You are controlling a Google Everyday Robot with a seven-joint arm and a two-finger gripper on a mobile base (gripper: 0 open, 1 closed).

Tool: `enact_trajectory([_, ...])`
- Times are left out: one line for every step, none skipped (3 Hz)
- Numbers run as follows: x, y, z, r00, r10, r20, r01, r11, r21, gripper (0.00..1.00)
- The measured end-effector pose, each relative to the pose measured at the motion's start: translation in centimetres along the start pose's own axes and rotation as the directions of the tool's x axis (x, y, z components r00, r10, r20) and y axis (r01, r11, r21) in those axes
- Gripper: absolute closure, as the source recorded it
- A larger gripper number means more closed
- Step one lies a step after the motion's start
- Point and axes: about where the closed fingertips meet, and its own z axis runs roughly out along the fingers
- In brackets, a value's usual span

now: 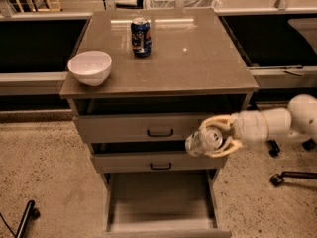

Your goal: Pick 7up can from bottom drawer and place on counter

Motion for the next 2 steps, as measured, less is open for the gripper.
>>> enact_trajectory([-8.9, -7.5, -1.0, 0.983, -0.106, -0.151, 0.099, 0.9936, -0.056, 1.00])
enact_trajectory([-7.8, -6.6, -0.6, 0.987, -0.090, -0.133, 0.084, 0.9950, -0.055, 1.00])
